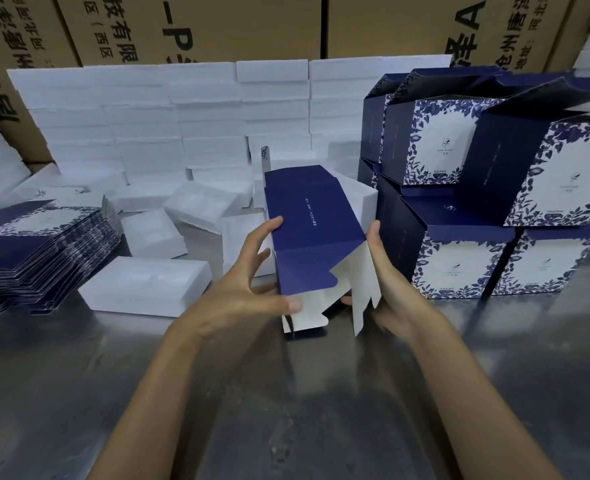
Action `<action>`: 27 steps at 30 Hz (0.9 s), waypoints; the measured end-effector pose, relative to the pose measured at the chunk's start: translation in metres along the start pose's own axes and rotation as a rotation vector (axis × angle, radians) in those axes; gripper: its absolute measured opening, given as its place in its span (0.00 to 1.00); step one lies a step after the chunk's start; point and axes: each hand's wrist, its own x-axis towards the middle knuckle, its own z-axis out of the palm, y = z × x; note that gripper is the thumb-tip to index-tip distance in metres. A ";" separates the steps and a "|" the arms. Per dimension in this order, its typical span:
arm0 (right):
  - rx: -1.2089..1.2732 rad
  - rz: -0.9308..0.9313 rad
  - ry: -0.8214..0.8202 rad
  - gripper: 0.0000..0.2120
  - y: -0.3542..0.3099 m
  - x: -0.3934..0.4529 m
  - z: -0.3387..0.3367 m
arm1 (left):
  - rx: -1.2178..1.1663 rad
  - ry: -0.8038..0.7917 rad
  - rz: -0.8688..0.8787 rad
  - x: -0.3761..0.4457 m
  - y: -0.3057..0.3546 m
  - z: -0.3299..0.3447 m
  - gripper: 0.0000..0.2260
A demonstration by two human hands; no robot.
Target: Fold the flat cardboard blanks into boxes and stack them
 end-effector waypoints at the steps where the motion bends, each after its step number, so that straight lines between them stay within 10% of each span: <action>1: -0.015 0.004 -0.012 0.29 0.000 0.000 0.000 | 0.045 0.006 -0.017 0.000 -0.001 0.001 0.51; 8: -0.066 -0.062 -0.098 0.40 0.006 0.002 -0.016 | 0.210 0.302 0.139 0.009 -0.005 0.012 0.37; 27: -0.621 -0.081 0.131 0.49 -0.005 -0.006 -0.027 | 0.164 0.295 0.264 0.010 0.000 0.033 0.23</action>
